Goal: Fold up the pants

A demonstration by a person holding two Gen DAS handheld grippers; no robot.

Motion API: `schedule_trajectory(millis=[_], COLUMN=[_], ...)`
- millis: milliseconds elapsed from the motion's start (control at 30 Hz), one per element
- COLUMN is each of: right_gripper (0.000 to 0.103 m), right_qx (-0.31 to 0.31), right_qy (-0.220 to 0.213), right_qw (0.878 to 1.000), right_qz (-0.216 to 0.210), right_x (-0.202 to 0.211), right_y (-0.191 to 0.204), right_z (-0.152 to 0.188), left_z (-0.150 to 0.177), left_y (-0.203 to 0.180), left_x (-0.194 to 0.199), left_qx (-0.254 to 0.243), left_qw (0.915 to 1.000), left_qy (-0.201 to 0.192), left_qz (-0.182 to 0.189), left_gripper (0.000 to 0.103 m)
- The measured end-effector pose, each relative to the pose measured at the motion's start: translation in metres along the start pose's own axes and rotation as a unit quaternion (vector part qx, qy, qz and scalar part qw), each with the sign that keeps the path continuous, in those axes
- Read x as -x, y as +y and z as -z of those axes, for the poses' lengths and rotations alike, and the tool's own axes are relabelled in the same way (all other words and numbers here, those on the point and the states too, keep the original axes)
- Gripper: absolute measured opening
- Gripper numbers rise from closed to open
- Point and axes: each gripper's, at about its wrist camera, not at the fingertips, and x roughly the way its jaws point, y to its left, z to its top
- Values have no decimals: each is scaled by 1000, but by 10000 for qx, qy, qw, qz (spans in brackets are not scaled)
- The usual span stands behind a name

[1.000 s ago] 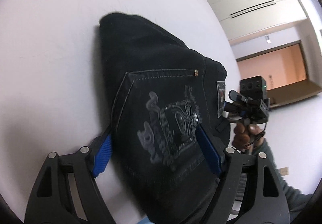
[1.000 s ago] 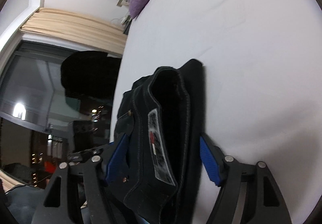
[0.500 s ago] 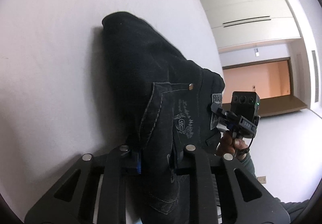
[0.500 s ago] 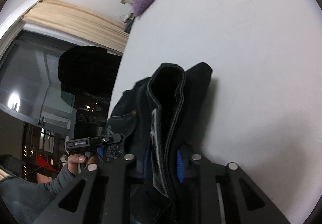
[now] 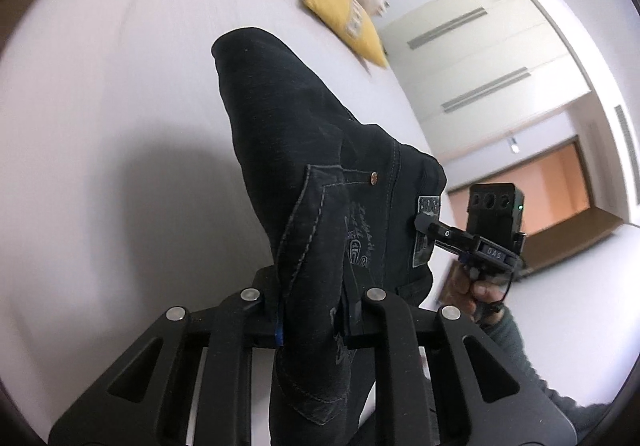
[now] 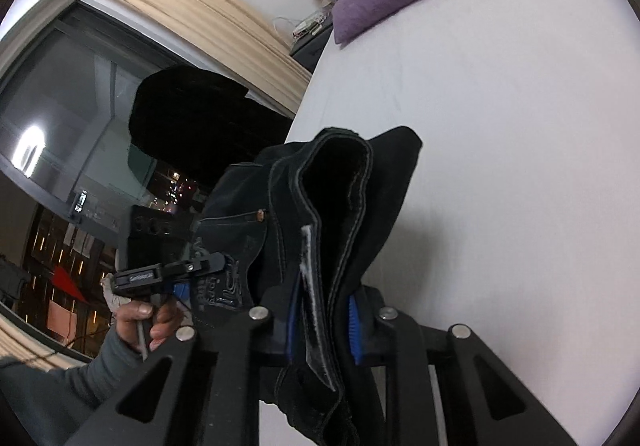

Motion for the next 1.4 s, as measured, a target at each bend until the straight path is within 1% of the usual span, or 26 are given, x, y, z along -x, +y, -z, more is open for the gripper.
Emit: schedule_trajectory(millis=[133, 233, 400, 467, 500, 567, 600, 633, 667, 700, 767, 800, 833, 867, 900, 933, 1000, 1100, 1133, 1167, 1200, 1233, 1267, 1300, 1333, 1400], right_gripper=[22, 22, 22, 30, 42, 48, 56, 67, 73, 80, 82, 82, 82, 82, 84, 91, 102, 103, 103, 103, 103, 103, 103, 103, 103, 103], right_qx=[-128, -297, -697, -913, -1006, -1241, -1314, -1405, -1444, -1419, -1025, -830, -635, -462, -316, -116, 189, 934, 1235, 1419, 1585, 1737, 1804, 1846, 1841, 1704], right_qy=[76, 145, 282, 279, 285, 101, 24, -86, -177, -267, -442, -524, -695, -938, -1167, -1508, -2045, -2903, -3146, -3285, -3420, -3592, -3676, -3735, -3798, -3812], right_qw=[9999, 9994, 9966, 9947, 9931, 9916, 9909, 9896, 9887, 9880, 9857, 9830, 9778, 9712, 9654, 9553, 9334, 8849, 8620, 8461, 8299, 8104, 8012, 7962, 7946, 8095], right_qz=[47, 110, 324, 393, 539, 355, 295, 309, 374, 549, 1260, 1550, 1870, 2140, 2309, 2542, 2941, 3522, 3779, 3951, 4112, 4291, 4364, 4387, 4365, 4128], right_x=[-41, -61, -79, -83, -86, -81, -77, -68, -59, -50, -26, -16, -2, 14, 28, 47, 76, 111, 123, 130, 136, 145, 149, 155, 164, 179], right_y=[-17, -40, -88, -105, -111, -120, -120, -118, -114, -108, -84, -72, -55, -38, -22, 0, 35, 102, 130, 147, 165, 187, 202, 215, 228, 247], right_z=[-52, -72, -70, -64, -60, -51, -47, -41, -36, -32, -18, -12, -4, -3, 1, 2, 17, 34, 42, 49, 54, 61, 63, 68, 74, 82], left_z=[-51, -73, -81, -81, -82, -71, -69, -73, -75, -70, -66, -59, -54, -44, -32, -22, 6, 41, 54, 65, 71, 78, 83, 86, 89, 94], left_y=[26, 43, 82, 97, 101, 105, 103, 96, 96, 86, 52, 34, 10, -11, -31, -50, -97, -142, -155, -168, -178, -187, -195, -202, -210, -219], left_x=[-11, -36, -75, -83, -84, -84, -81, -79, -71, -63, -41, -27, -17, -2, 12, 22, 44, 75, 86, 93, 102, 113, 122, 129, 136, 145], left_qx=[76, 68, 239, 271, 260, 249, 195, 52, -137, -360, -898, -1180, -1491, -1797, -2055, -2230, -2599, -2770, -2738, -2673, -2647, -2624, -2565, -2485, -2397, -2312], left_qw=[9996, 9991, 9977, 9968, 9966, 9975, 9967, 9943, 9903, 9847, 9687, 9556, 9360, 9159, 8999, 8870, 8442, 8004, 7848, 7789, 7819, 7897, 7954, 8007, 8096, 8206], left_qy=[-82, 8, 236, 233, 209, 151, 143, 114, 15, -168, -717, -1005, -1329, -1653, -1971, -2238, -2871, -3370, -3556, -3637, -3629, -3598, -3560, -3499, -3379, -3200], left_qz=[-255, -428, -593, -715, -749, -650, -771, -1055, -1380, -1699, -2199, -2505, -2899, -3187, -3303, -3369, -3706, -4112, -4273, -4355, -4323, -4219, -4180, -4179, -4158, -4131], left_gripper=[17, 17, 18, 29, 37, 40, 46, 56, 64, 80, 87, 93, 99, 99, 99, 100, 103, 103, 103, 103, 103, 103, 103, 103, 103, 103])
